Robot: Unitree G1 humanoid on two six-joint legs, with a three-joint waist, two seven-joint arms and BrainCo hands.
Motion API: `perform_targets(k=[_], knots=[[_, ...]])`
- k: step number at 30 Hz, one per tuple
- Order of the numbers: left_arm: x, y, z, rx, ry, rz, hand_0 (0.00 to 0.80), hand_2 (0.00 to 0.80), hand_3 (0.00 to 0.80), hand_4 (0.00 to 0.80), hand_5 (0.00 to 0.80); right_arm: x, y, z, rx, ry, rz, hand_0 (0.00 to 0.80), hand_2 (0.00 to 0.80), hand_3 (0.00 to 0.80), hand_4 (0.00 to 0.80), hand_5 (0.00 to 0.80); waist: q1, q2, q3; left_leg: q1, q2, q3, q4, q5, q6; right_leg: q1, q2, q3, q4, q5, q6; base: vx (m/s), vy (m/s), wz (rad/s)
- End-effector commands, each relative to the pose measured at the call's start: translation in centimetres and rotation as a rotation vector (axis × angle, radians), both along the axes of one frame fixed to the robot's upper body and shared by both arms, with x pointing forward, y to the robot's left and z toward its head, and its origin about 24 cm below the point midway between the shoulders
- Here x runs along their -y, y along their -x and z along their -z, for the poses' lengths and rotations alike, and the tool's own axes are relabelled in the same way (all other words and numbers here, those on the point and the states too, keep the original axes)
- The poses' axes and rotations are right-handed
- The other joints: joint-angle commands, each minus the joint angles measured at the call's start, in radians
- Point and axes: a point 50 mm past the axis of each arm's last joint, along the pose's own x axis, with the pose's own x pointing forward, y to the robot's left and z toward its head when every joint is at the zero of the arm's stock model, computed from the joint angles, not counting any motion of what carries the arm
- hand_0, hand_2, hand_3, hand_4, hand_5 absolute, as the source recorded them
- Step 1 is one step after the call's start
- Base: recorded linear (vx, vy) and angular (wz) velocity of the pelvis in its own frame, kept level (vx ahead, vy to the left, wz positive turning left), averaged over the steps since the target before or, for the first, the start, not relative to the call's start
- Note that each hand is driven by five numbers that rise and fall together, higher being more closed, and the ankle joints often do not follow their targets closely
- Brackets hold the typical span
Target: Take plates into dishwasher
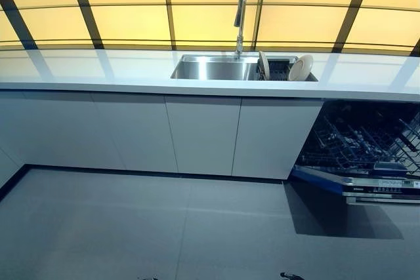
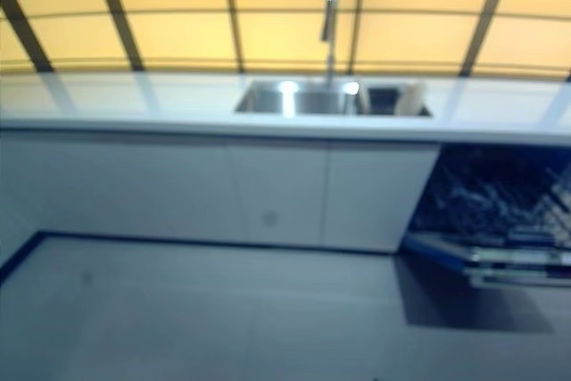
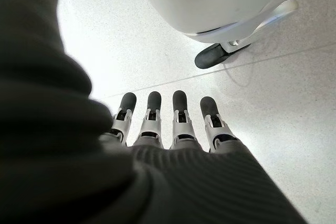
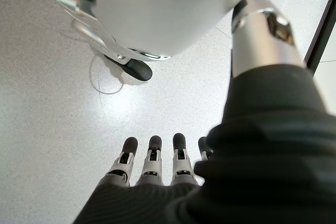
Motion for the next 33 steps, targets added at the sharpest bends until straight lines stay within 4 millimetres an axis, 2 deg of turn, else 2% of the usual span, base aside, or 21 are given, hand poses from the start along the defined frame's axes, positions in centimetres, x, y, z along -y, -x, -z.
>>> perform_targets(k=[1, 7, 10, 11, 13, 15, 16, 17, 18, 19, 21, 24, 27, 29, 33], knots=[[0.8, -3.3, -0.5, 0.073, 0.022, -0.012, 0.000, 0.000, 0.000, 0.000, 0.000, -0.5, -1.4, 0.0, -0.015, 0.007, -0.057, 0.000, 0.000, 0.000, 0.000, 0.000, -0.004, -0.027, 0.046, 0.031, -0.134, 0.015, 0.006, -0.168, 0.106, 0.072, 0.045, 0.009, 0.003, -0.161, 0.052, 0.000, 0.000, 0.00], [0.8, -3.1, -0.4, 0.039, 0.044, -0.015, 0.000, 0.000, 0.000, 0.000, 0.000, -1.0, -2.2, -0.3, 0.041, -0.038, -0.107, 0.000, 0.000, 0.000, 0.000, 0.000, -0.002, -0.029, 0.050, 0.032, -0.134, 0.013, 0.006, -0.167, 0.106, 0.073, 0.045, 0.008, 0.003, -0.159, 0.052, 0.000, 0.000, 0.00], [0.4, -3.0, -0.5, 0.016, 0.032, 0.003, 0.000, 0.000, 0.000, 0.000, 0.000, -1.9, -5.8, -1.9, 0.213, -0.182, -0.104, 0.000, 0.000, 0.000, 0.000, 0.000, 0.001, -0.035, 0.055, 0.032, -0.133, 0.008, 0.006, -0.163, 0.104, 0.075, 0.045, 0.006, 0.003, -0.155, 0.052, -0.003, -0.012, 0.00], [0.1, -2.9, -0.6, 0.012, 0.022, 0.009, 0.000, 0.000, 0.000, 0.000, 0.000, -2.5, -7.9, -3.2, 0.290, -0.251, -0.118, 0.000, 0.000, 0.000, 0.000, 0.000, -0.001, -0.040, 0.057, 0.030, -0.131, 0.011, 0.006, -0.161, 0.103, 0.072, 0.046, 0.006, 0.003, -0.153, 0.052, -0.026, -0.041, 0.00], [-0.5, -2.7, -0.7, 0.010, 0.006, 0.003, 0.000, 0.000, 0.000, 0.000, 0.000, -4.0, -10.8, -5.9, 0.420, -0.380, -0.148, 0.000, 0.000, 0.000, 0.000, 0.000, -0.006, -0.048, 0.056, 0.022, -0.130, 0.019, 0.006, -0.159, 0.103, 0.063, 0.047, 0.009, 0.003, -0.150, 0.050, -0.046, -0.038, -0.02], [-0.8, -2.6, -0.8, 0.015, 0.000, 0.001, 0.000, 0.000, 0.000, 0.000, 0.000, -4.9, -12.5, -8.6, 0.546, -0.468, -0.217, 0.000, 0.000, 0.000, 0.000, 0.000, -0.012, -0.053, 0.057, 0.017, -0.129, 0.023, 0.006, -0.158, 0.105, 0.057, 0.048, 0.011, 0.003, -0.150, 0.048, -0.041, -0.023, 0.01], [-0.9, -2.6, -0.8, 0.016, -0.001, 0.000, 0.000, 0.000, 0.000, 0.000, 0.000, -5.0, -12.7, -9.0, 0.576, -0.479, -0.232, 0.000, 0.000, 0.000, 0.000, 0.000, -0.013, -0.053, 0.057, 0.016, -0.129, 0.023, 0.006, -0.158, 0.105, 0.056, 0.049, 0.011, 0.003, -0.150, 0.048, -0.037, -0.015, 0.02], [-1.0, -2.7, -0.9, 0.022, -0.002, -0.001, 0.000, 0.000, 0.000, 0.000, 0.000, -5.2, -14.1, -11.3, 0.683, -0.513, -0.271, 0.000, 0.000, 0.000, 0.000, 0.000, -0.017, -0.055, 0.058, 0.014, -0.128, 0.027, 0.006, -0.159, 0.104, 0.053, 0.049, 0.013, 0.003, -0.150, 0.049, 0.000, 0.000, 0.00], [-1.0, -2.7, -0.9, 0.022, -0.002, -0.001, 0.000, 0.000, 0.000, 0.000, 0.000, -5.2, -14.1, -11.5, 0.690, -0.513, -0.273, 0.000, 0.000, 0.000, 0.000, 0.000, -0.017, -0.055, 0.058, 0.015, -0.128, 0.027, 0.006, -0.159, 0.104, 0.053, 0.049, 0.013, 0.003, -0.150, 0.049, 0.000, 0.000, 0.00], [-0.9, -2.6, -0.9, 0.026, -0.004, -0.004, 0.000, 0.000, 0.000, 0.000, 0.000, -5.1, -15.4, -13.6, 0.790, -0.517, -0.304, 0.000, 0.000, 0.000, 0.000, 0.000, -0.020, -0.057, 0.058, 0.014, -0.126, 0.033, 0.006, -0.161, 0.103, 0.051, 0.049, 0.015, 0.003, -0.151, 0.051, 0.000, 0.000, 0.00], [-0.8, -2.6, -0.8, 0.026, -0.005, -0.009, 0.000, 0.000, 0.000, 0.000, 0.000, -4.8, -16.2, -14.3, 0.821, -0.456, -0.308, 0.000, 0.000, 0.000, 0.000, 0.000, -0.021, -0.058, 0.059, 0.014, -0.124, 0.039, 0.006, -0.163, 0.101, 0.050, 0.049, 0.016, 0.003, -0.151, 0.053, 0.000, 0.000, 0.00], [-0.6, -2.3, -0.7, 0.027, -0.010, -0.020, 0.000, 0.000, 0.000, 0.000, 0.000, -3.7, -16.9, -14.1, 0.795, -0.330, -0.267, 0.000, 0.000, 0.000, 0.000, 0.000, -0.020, -0.060, 0.062, 0.013, -0.121, 0.048, 0.006, -0.166, 0.102, 0.047, 0.049, 0.017, 0.003, -0.152, 0.054, 0.000, 0.000, 0.00], [-0.7, -1.9, -0.6, 0.021, -0.019, -0.020, 0.000, 0.000, 0.000, 0.000, 0.000, -3.3, -17.0, -13.9, 0.790, -0.317, -0.224, 0.000, 0.000, 0.000, 0.000, 0.000, -0.018, -0.062, 0.064, 0.014, -0.118, 0.053, 0.006, -0.168, 0.104, 0.048, 0.049, 0.018, 0.003, -0.153, 0.053, 0.008, -0.022, -0.01], [-0.8, -1.5, -0.5, 0.015, -0.025, -0.017, 0.000, 0.000, 0.000, 0.000, 0.000, -3.2, -17.1, -14.2, 0.812, -0.336, -0.190, 0.000, 0.000, 0.000, 0.000, 0.000, -0.018, -0.062, 0.065, 0.016, -0.117, 0.053, 0.006, -0.169, 0.106, 0.049, 0.049, 0.022, 0.003, -0.153, 0.051, 0.034, -0.056, -0.02], [-0.9, -1.0, -0.4, 0.013, -0.036, -0.027, 0.000, 0.000, 0.000, 0.000, 0.000, -4.3, -17.8, -17.1, 0.980, -0.495, -0.163, 0.000, 0.000, 0.000, 0.000, 0.000, -0.023, -0.059, 0.071, 0.022, -0.112, 0.056, 0.006, -0.166, 0.109, 0.051, 0.052, 0.026, 0.014, -0.161, 0.041, 0.037, -0.094, -0.02]])
